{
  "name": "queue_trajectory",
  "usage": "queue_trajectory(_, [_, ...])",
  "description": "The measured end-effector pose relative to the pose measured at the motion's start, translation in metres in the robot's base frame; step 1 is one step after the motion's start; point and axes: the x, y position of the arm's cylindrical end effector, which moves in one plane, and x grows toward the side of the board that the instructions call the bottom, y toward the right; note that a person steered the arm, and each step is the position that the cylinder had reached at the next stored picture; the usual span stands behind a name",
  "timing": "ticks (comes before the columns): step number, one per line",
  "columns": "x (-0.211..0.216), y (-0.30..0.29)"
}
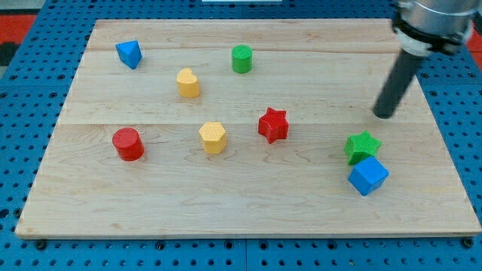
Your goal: Push the red star closure to the blue cube
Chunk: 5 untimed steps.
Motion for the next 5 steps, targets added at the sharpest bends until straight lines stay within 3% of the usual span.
queue_trajectory(2, [-0.015,-0.145])
queue_trajectory(3, [0.000,-0.145])
queue_trajectory(4, [0.025,-0.185])
queue_trajectory(5, [0.049,-0.172])
